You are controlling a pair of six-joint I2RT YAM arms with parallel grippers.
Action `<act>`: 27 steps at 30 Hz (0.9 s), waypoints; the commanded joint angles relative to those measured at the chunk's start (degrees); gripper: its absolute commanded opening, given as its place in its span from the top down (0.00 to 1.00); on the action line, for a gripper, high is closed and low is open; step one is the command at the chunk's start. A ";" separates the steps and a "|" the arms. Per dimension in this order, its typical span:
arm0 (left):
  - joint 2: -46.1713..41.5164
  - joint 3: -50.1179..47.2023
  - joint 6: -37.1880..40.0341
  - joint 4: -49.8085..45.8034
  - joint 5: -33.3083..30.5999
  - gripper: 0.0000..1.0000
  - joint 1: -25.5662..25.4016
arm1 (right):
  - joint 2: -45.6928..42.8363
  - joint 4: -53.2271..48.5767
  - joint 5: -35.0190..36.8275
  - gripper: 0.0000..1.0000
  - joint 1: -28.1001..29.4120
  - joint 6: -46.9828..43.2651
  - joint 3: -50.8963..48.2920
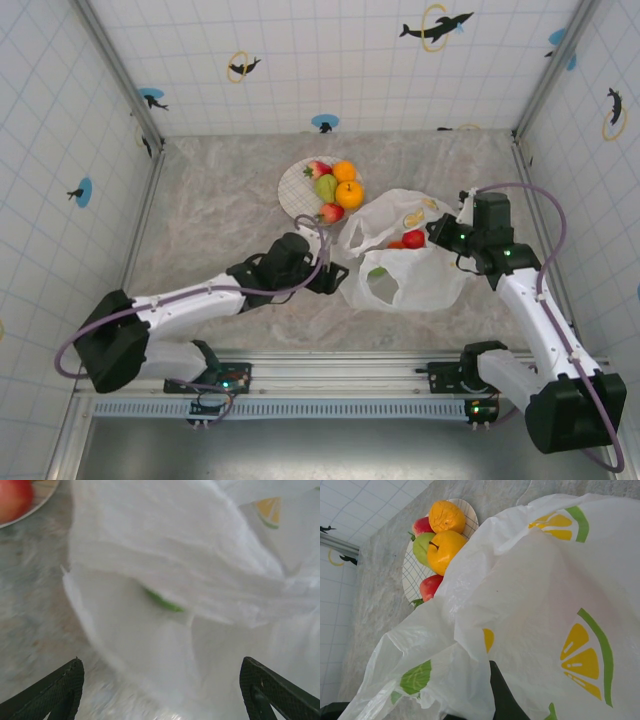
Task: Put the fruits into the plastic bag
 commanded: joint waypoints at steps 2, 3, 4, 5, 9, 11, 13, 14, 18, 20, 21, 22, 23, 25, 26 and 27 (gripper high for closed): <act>-0.14 -2.53 -4.66 -4.15 -0.70 0.18 2.56 | 0.62 1.88 -0.11 1.00 -0.19 0.14 -0.50; 0.80 -2.79 -5.79 -3.21 0.51 0.17 2.77 | 0.74 1.96 -0.11 1.00 -0.15 0.23 -0.41; 1.73 -2.97 -6.42 -1.78 2.12 0.18 2.80 | 0.76 2.04 -0.09 1.00 -0.18 0.25 -0.37; 3.18 -2.89 -7.31 0.11 4.03 0.17 2.79 | 0.73 2.13 0.01 1.00 -0.15 0.32 -0.36; 9.18 -1.29 -10.60 7.14 10.74 0.29 2.79 | 0.56 2.07 0.01 1.00 -0.13 0.58 -0.16; 11.63 -0.54 -11.79 9.98 13.09 0.40 2.75 | 0.25 1.65 0.32 1.00 -0.12 0.37 -0.06; 13.48 0.44 -12.12 11.01 14.80 0.54 2.66 | -0.08 1.01 0.78 1.00 -0.25 -0.05 0.32; 13.94 1.02 -11.97 11.17 15.48 0.61 2.62 | -0.12 0.52 0.88 1.00 -0.25 -0.36 0.64; 12.60 1.64 -10.47 11.99 18.51 0.96 2.48 | -0.15 -1.50 1.66 1.00 -0.38 -2.06 2.02; 10.46 1.72 -9.60 11.73 19.56 1.00 2.47 | -0.13 -3.11 2.90 1.00 -0.38 -3.48 3.29; 9.13 1.74 -9.22 11.68 20.14 1.00 2.46 | -0.14 -4.55 3.78 1.00 -0.38 -4.39 4.20; 7.99 2.03 -9.09 11.80 20.78 1.00 2.53 | -0.03 -5.55 4.78 1.00 -0.38 -5.26 5.19; 6.66 2.15 -9.07 12.17 21.80 1.00 2.54 | -0.01 -6.91 5.96 1.00 -0.38 -6.21 6.63; 4.53 2.30 -9.65 13.47 23.57 1.00 2.53 | 0.05 -8.81 8.30 1.00 -0.37 -7.75 9.18; 3.60 2.34 -10.23 14.39 24.26 1.00 2.53 | 0.09 -10.01 9.23 1.00 -0.38 -8.57 10.57; 2.89 2.24 -10.74 15.22 24.85 1.00 2.66 | 0.17 -10.68 9.78 1.00 -0.38 -9.03 11.46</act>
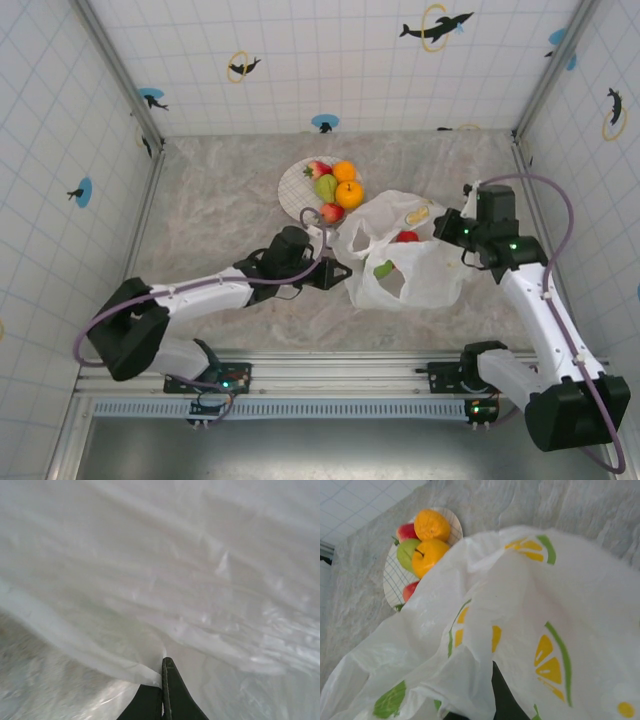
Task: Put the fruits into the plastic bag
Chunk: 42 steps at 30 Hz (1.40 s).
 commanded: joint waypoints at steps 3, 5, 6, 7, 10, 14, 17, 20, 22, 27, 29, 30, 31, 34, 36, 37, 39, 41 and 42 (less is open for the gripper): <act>-3.24 1.48 -0.54 5.37 4.23 1.00 -0.16 | -0.58 -3.74 5.22 1.00 -0.31 -4.09 5.13; -2.43 1.49 -0.32 5.20 4.21 1.00 -0.10 | -0.52 -2.91 4.75 1.00 -0.34 -3.53 3.92; -1.90 1.71 -0.11 4.93 4.22 1.00 -0.09 | -0.51 -2.54 4.43 1.00 -0.32 -3.29 3.36; -1.38 1.84 0.15 4.49 4.20 1.00 -0.16 | -0.50 -2.22 4.14 1.00 -0.31 -3.07 2.71; -0.45 2.19 1.60 2.09 2.60 0.96 -0.15 | -0.65 -1.49 3.95 1.00 -0.31 -2.60 1.47; -1.81 3.17 4.86 -2.64 -0.17 0.69 0.32 | -0.74 -0.93 3.71 1.00 -0.31 -2.23 1.36; -4.02 3.95 8.23 -6.57 -1.65 0.47 1.36 | -0.69 -0.74 3.46 1.00 -0.31 -2.11 1.36; -6.91 4.67 12.05 -11.06 -3.30 0.35 3.24 | -0.70 -0.73 3.48 1.00 -0.29 -2.15 1.16; -8.85 5.02 13.73 -13.09 -3.43 0.29 5.25 | -0.69 -0.58 3.46 1.00 -0.36 -2.17 0.94; -11.88 6.44 15.29 -15.70 -2.71 0.23 12.03 | -0.72 0.03 3.25 1.00 -0.40 -2.07 0.49; -11.19 7.98 14.03 -15.97 -5.00 0.22 14.47 | -0.50 0.21 3.16 1.00 -0.41 -2.13 0.57; -10.37 8.79 13.45 -16.23 -6.61 0.22 15.20 | -0.46 0.30 3.03 1.00 -0.43 -2.15 0.57; -8.98 10.05 13.30 -16.78 -8.49 0.22 15.76 | -0.32 0.39 2.90 1.00 -0.51 -2.15 0.65; -3.11 14.46 13.27 -18.59 -13.16 0.21 16.79 | 0.01 0.86 2.52 1.00 -0.47 -2.04 0.82; 1.02 16.90 13.50 -18.64 -13.83 0.21 17.55 | 0.23 1.08 2.14 1.00 -0.45 -1.91 0.87; 3.16 18.03 13.65 -18.55 -14.50 0.21 17.79 | 0.32 1.08 1.94 1.00 -0.51 -1.97 0.99; 7.10 21.24 14.90 -18.69 -15.25 0.20 17.99 | 0.31 1.09 1.77 1.00 -0.49 -2.14 1.10; 11.42 23.78 16.66 -18.75 -14.86 0.19 17.99 | 0.23 0.99 1.92 1.00 -0.51 -2.35 1.14; 13.25 25.02 17.75 -18.94 -14.14 0.19 17.95 | 0.21 0.88 1.94 1.00 -0.65 -2.47 1.18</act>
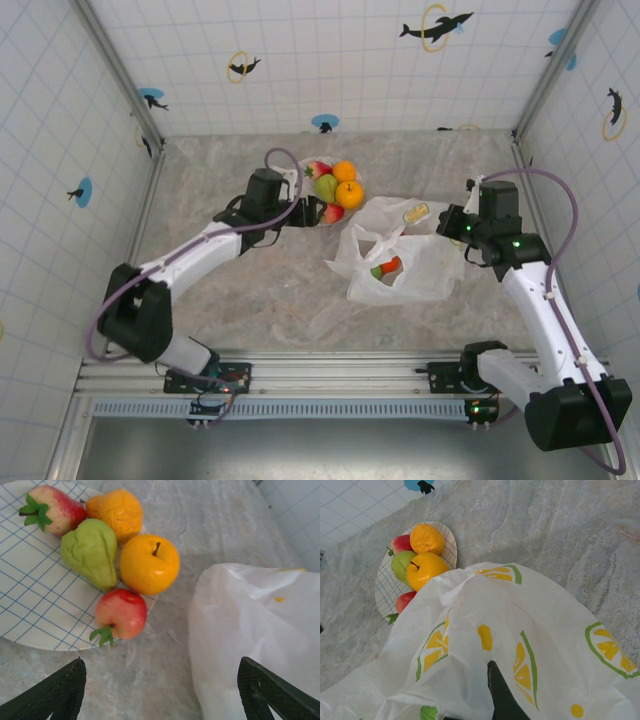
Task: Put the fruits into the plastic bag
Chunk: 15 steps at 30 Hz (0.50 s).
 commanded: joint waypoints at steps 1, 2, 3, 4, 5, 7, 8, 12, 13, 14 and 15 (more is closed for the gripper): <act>5.44 4.44 4.62 -1.85 -0.36 0.18 0.24 | 0.04 1.61 -0.52 1.00 -0.63 -0.48 -0.24; 7.45 5.82 5.62 -2.15 0.11 0.18 0.29 | 0.05 1.61 -0.56 1.00 -0.60 -0.52 -0.26; 8.93 6.99 5.85 -2.36 0.37 0.18 0.24 | 0.11 1.64 -0.71 1.00 -0.71 -0.57 -0.28; 10.63 8.06 8.51 -2.64 0.60 0.18 0.24 | 0.19 1.68 -0.86 1.00 -0.77 -0.60 -0.35; 12.24 9.21 9.27 -2.98 0.76 0.17 0.24 | 0.18 1.81 -0.96 1.00 -0.74 -0.56 -0.47; 14.93 10.96 10.56 -3.41 1.11 0.17 0.25 | 0.12 1.90 -1.14 1.00 -0.78 -0.53 -0.75; 16.38 11.86 11.22 -3.74 1.30 0.16 0.29 | 0.12 1.96 -1.15 1.00 -0.78 -0.60 -0.83; 21.25 15.52 13.11 -5.38 0.90 0.15 0.24 | 0.07 1.98 -1.07 1.00 -0.86 -0.58 -1.01; 22.41 16.56 13.35 -5.71 0.96 0.15 0.24 | 0.06 1.96 -1.14 1.00 -0.91 -0.60 -1.09; 23.76 17.54 13.62 -5.87 1.43 0.15 0.25 | 0.06 1.99 -1.14 1.00 -0.95 -0.58 -1.09; 24.81 18.51 13.84 -6.17 1.53 0.14 0.24 | 0.12 2.00 -1.14 1.00 -0.96 -0.51 -1.10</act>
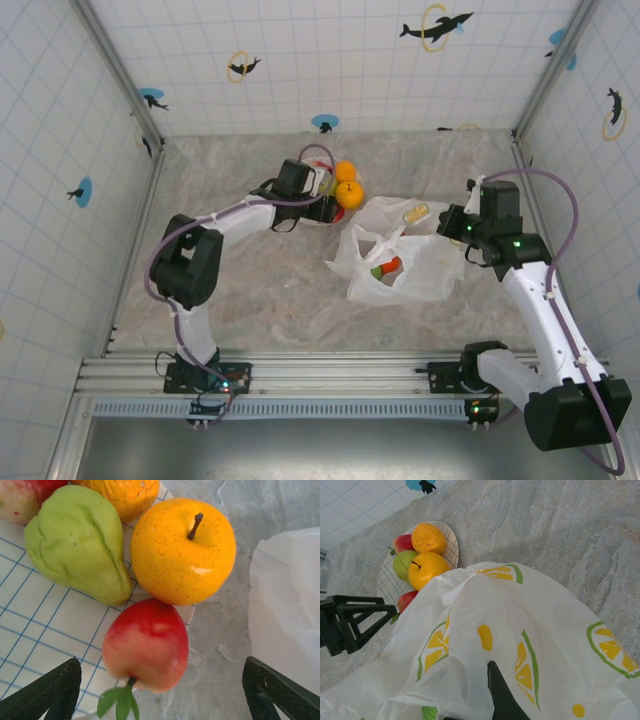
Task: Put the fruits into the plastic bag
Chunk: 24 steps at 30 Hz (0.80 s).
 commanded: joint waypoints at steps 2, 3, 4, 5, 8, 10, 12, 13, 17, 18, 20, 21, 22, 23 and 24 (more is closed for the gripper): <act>4.71 5.27 3.17 -3.04 1.35 0.14 0.22 | 0.14 2.02 -0.35 1.00 -0.36 -0.40 -0.98; 5.72 6.24 3.30 -3.57 1.40 0.14 0.29 | 0.14 2.08 -0.35 1.00 -0.34 -0.40 -0.98; 6.70 7.33 3.56 -4.22 1.53 0.14 0.23 | 0.12 2.07 -0.35 1.00 -0.36 -0.32 -0.98; 7.68 8.30 3.75 -4.95 1.79 0.14 0.22 | 0.18 2.01 -0.35 1.00 -0.35 -0.34 -0.98; 9.33 9.72 4.24 -5.93 2.49 0.14 0.26 | -0.08 1.81 -0.02 1.00 -0.45 -0.40 -1.05; 9.82 10.01 4.30 -6.13 2.80 0.15 0.23 | -0.18 1.84 0.00 1.00 -0.45 -0.40 -1.28; 10.19 10.19 4.37 -6.30 3.03 0.17 0.23 | -0.23 1.82 -0.06 1.00 -0.45 -0.30 -1.33; 10.35 10.27 4.38 -6.41 3.10 0.18 0.27 | -0.13 1.88 -0.09 1.00 -0.45 -0.27 -1.40; 11.49 11.27 4.68 -7.70 3.25 0.22 0.23 | -0.14 2.02 -0.18 1.00 -0.48 -0.21 -1.35; 11.83 11.51 4.80 -8.09 3.45 0.23 0.30 | -0.12 2.00 -0.25 1.00 -0.41 -0.18 -1.45; 12.44 11.98 4.72 -8.54 3.56 0.25 0.22 | -0.14 2.02 -0.20 1.00 -0.46 -0.14 -1.42; 12.57 12.11 4.72 -8.62 3.60 0.26 0.23 | -0.14 2.08 -0.26 1.00 -0.45 -0.12 -1.56; 12.74 12.22 4.65 -8.77 3.60 0.27 0.22 | -0.15 2.02 -0.35 1.00 -0.51 -0.11 -1.52; 12.83 12.37 4.64 -8.85 3.65 0.28 0.22 | -0.14 2.05 -0.35 1.00 -0.47 -0.13 -1.53; 12.84 12.46 4.63 -8.94 3.64 0.29 0.23 | -0.19 2.07 -0.37 1.00 -0.46 -0.06 -1.60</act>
